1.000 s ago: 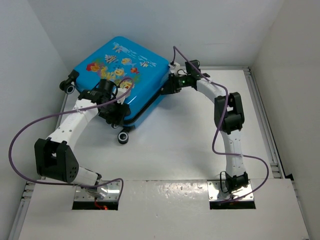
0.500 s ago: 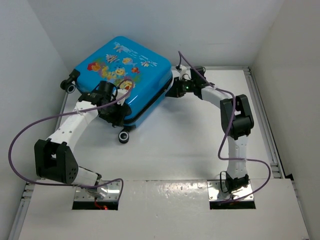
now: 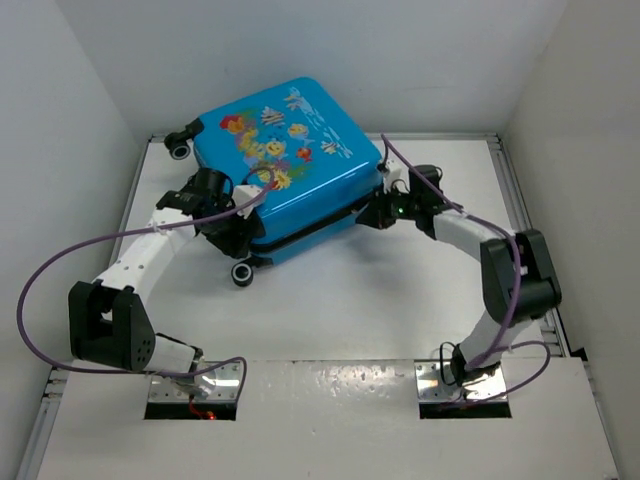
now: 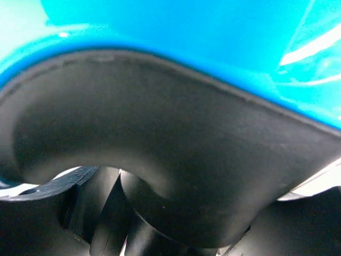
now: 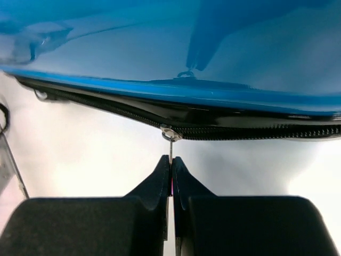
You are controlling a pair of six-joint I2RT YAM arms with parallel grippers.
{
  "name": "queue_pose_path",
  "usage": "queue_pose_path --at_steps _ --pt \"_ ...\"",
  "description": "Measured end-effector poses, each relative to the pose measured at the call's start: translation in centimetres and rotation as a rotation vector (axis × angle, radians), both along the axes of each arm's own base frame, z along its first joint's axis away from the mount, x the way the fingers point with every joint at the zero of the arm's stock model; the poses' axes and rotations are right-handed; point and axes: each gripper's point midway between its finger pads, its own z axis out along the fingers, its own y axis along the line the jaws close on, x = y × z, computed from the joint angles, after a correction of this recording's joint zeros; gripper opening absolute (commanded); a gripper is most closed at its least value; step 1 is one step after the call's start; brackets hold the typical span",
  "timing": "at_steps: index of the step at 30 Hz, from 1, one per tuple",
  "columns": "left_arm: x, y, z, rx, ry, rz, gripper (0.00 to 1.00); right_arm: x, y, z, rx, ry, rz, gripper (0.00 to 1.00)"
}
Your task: Pack the luggage
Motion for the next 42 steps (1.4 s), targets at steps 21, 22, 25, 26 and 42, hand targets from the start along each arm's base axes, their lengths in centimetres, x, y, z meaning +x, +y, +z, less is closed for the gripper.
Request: queue_pose_path --at_steps 21,22,25,26,42 --pt "4.8 1.4 -1.4 -0.069 0.021 -0.166 0.00 -5.7 -9.4 1.6 -0.161 -0.199 -0.469 0.00" --pt "6.1 2.1 -1.3 -0.069 0.001 -0.153 0.00 -5.5 -10.7 1.8 -0.175 -0.202 -0.514 0.00" --pt "9.8 4.1 -1.2 -0.069 -0.046 -0.099 0.00 -4.9 -13.4 1.7 -0.207 -0.201 -0.602 0.00" --pt "10.8 4.7 -1.1 -0.066 -0.063 -0.085 0.00 -4.9 -13.8 1.6 -0.214 -0.196 -0.612 0.00" --pt "12.0 8.0 -1.0 -0.062 -0.125 0.157 0.00 -0.4 -3.1 0.7 0.154 0.007 -0.293 0.56"
